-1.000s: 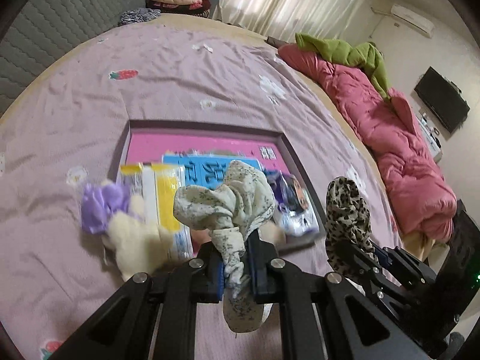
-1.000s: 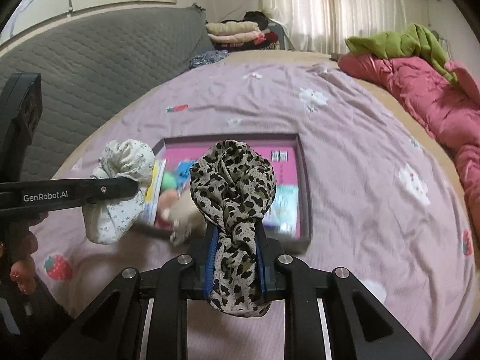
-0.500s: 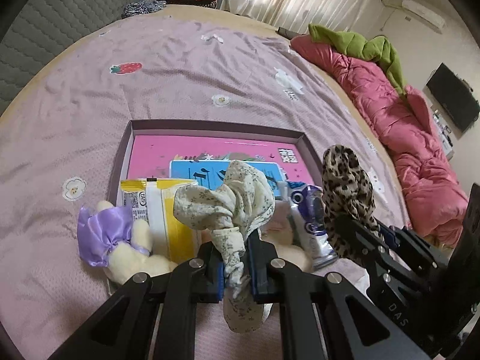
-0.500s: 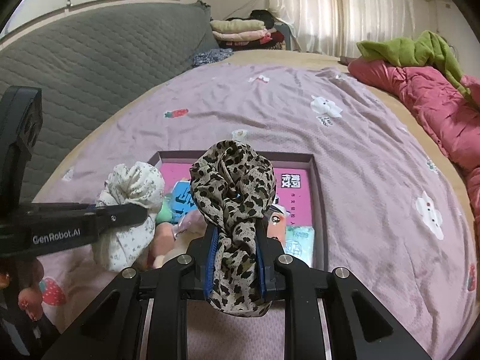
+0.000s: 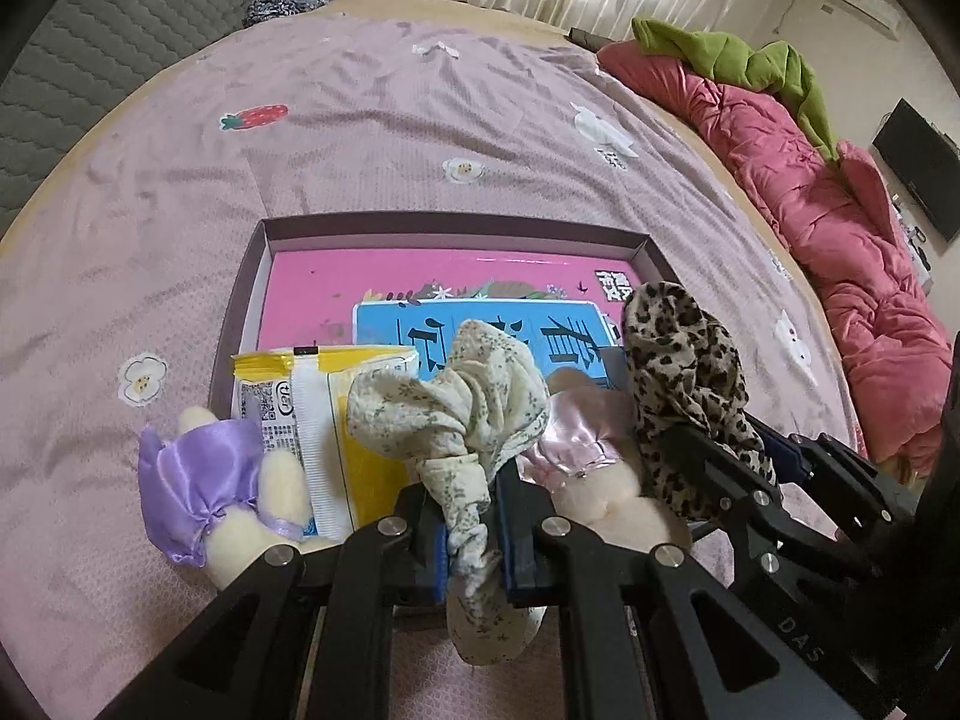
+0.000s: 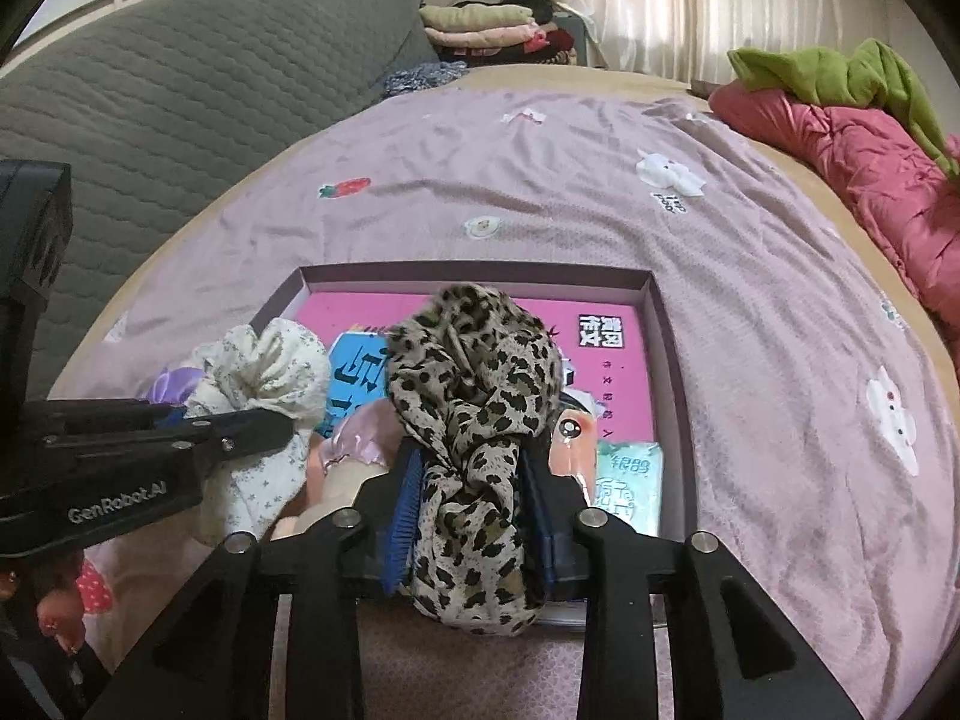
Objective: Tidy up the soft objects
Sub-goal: 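Lift and carry both scrunchies over the box, then lower both scrunchies into the box and open both tools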
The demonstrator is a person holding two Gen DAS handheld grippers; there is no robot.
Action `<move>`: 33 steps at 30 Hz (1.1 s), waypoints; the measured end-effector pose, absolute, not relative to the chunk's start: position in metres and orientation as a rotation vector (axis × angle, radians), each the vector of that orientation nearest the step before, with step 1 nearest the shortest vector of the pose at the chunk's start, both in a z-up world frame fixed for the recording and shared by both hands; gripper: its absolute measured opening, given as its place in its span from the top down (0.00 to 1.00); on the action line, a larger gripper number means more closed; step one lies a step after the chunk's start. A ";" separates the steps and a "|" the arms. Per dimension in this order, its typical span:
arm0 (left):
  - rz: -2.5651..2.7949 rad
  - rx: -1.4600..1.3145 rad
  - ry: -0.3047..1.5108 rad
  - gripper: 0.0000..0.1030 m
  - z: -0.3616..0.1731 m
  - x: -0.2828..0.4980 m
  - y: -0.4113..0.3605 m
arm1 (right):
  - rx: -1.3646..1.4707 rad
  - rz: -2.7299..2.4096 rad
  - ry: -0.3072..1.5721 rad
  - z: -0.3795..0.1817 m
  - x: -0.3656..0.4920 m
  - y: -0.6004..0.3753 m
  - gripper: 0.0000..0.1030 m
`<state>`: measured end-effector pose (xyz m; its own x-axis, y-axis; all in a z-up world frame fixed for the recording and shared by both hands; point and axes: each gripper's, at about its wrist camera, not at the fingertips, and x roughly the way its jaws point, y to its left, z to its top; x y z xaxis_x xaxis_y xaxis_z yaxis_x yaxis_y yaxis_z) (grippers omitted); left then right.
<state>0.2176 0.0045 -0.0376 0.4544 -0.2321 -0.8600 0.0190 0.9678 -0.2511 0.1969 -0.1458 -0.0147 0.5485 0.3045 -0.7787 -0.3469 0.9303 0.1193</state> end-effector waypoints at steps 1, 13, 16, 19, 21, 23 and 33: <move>-0.155 -0.216 1.092 0.88 -0.039 0.218 0.004 | -0.050 0.383 0.909 -0.015 0.197 -0.146 0.67; -0.156 -0.215 1.093 0.88 -0.041 0.219 0.003 | -0.049 0.371 0.886 -0.011 0.192 -0.148 0.52; -0.160 -0.216 1.092 0.88 -0.041 0.220 0.002 | -0.041 0.373 0.889 -0.010 0.191 -0.149 0.49; -0.163 -0.215 1.094 0.88 -0.041 0.220 0.001 | -0.039 0.368 0.885 -0.008 0.190 -0.151 0.46; -0.165 -0.210 1.096 0.88 -0.041 0.220 0.000 | -0.039 0.358 0.877 -0.007 0.189 -0.152 0.41; -0.163 -0.208 1.098 0.88 -0.042 0.220 0.000 | -0.031 0.353 0.875 -0.007 0.188 -0.155 0.40; -0.149 -0.225 1.117 0.84 -0.045 0.224 0.000 | -0.042 0.338 0.864 -0.003 0.188 -0.155 0.38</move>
<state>0.2244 0.0002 -0.0454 0.4321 -0.2309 -0.8718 0.0062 0.9674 -0.2531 0.1884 -0.1552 -0.0031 0.5997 0.2748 -0.7515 -0.3083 0.9460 0.0999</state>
